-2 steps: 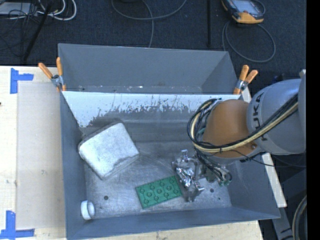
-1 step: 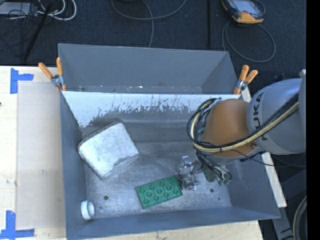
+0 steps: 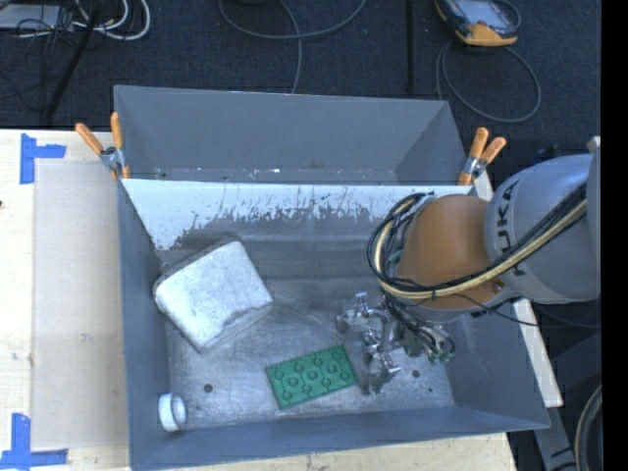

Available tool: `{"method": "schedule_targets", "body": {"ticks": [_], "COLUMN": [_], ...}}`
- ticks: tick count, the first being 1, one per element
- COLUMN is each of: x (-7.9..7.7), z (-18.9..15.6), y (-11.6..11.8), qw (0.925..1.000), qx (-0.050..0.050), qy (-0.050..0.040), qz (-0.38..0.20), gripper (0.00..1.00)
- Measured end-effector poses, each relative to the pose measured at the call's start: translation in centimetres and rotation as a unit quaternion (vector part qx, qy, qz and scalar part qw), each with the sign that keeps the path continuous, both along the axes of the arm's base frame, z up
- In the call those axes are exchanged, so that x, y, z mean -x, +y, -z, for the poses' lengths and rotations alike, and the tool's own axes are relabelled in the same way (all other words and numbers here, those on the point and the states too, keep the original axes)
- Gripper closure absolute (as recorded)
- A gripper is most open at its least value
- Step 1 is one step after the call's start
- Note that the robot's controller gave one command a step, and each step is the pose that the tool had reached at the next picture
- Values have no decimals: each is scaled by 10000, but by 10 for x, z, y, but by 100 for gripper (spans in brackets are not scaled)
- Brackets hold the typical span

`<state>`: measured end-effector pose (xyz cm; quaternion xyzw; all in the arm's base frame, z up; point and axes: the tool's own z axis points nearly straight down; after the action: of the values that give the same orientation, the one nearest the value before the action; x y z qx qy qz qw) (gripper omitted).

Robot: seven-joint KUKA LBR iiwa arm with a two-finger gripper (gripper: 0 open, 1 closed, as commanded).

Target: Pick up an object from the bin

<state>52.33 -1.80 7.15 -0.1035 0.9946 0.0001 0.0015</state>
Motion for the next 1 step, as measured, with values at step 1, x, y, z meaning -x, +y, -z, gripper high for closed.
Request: {"method": "schedule_targets", "body": {"ticks": [1], "x": [-12], "z": [0], "y": [91], "qw": [9985], "qx": [-5], "qy": [-9], "qz": [-544], "gripper": [0]}}
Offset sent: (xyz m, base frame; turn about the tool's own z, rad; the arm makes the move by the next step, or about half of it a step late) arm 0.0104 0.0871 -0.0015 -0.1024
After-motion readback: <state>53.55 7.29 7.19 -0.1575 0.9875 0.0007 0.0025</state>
